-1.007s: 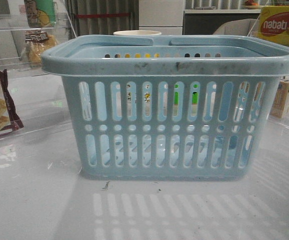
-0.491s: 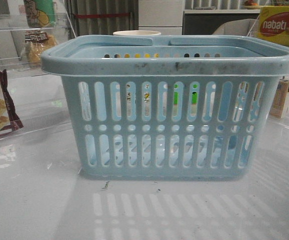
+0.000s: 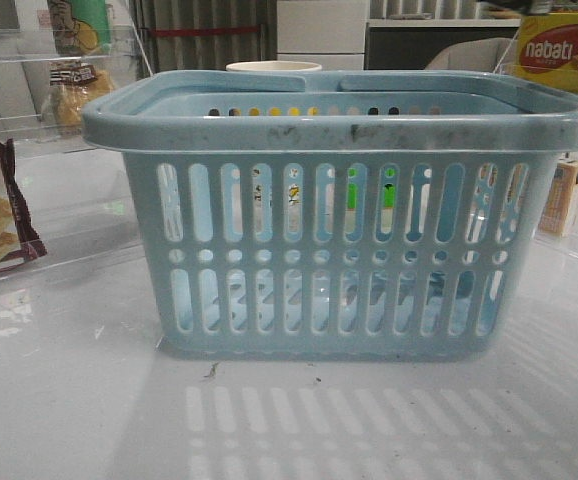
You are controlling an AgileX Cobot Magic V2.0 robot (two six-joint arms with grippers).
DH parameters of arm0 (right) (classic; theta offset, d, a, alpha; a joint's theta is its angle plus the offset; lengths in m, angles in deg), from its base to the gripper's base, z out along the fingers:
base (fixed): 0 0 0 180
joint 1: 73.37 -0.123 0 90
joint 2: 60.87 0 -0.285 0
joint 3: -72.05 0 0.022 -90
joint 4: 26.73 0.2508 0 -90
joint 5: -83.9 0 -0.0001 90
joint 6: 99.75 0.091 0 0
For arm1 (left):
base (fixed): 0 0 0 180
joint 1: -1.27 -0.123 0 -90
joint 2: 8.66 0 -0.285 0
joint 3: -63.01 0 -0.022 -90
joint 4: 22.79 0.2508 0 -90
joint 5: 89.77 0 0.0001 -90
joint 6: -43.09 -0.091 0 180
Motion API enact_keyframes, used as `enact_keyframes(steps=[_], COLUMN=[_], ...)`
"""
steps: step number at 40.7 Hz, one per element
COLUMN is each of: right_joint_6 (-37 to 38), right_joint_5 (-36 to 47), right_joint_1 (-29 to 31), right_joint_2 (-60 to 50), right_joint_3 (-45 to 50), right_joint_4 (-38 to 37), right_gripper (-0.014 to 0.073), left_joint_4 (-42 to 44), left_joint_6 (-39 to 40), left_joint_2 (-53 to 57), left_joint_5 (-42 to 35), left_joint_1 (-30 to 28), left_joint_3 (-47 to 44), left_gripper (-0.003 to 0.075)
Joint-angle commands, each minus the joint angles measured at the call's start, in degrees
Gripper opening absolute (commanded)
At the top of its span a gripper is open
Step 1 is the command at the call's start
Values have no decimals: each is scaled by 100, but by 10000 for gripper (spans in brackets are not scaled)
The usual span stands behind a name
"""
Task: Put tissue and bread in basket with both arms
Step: 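Carry the tissue pack over the basket and release it inside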
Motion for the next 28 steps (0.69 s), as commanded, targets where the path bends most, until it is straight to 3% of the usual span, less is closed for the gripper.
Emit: enact_keyframes(steps=[1, 11, 21, 28], right_joint_6=[-54, -54, -49, -49], right_joint_5=[364, 768, 1046, 867], right_joint_1=[-474, -1094, -1098, -1098], right_joint_2=[-7, 784, 1373, 1043], right_joint_3=[-83, -11, -11, -4], right_joint_4=[0, 37, 68, 61], right_gripper=[225, 261, 554, 551], left_joint_4=[-46, -46, -46, -46], left_joint_6=[57, 57, 57, 57], left_joint_2=[0, 0, 0, 0], left_joint_5=[-427, -432, -453, -464], left_joint_1=[42, 42, 42, 42], left_joint_3=[184, 184, 184, 184], left_gripper=[487, 487, 487, 487])
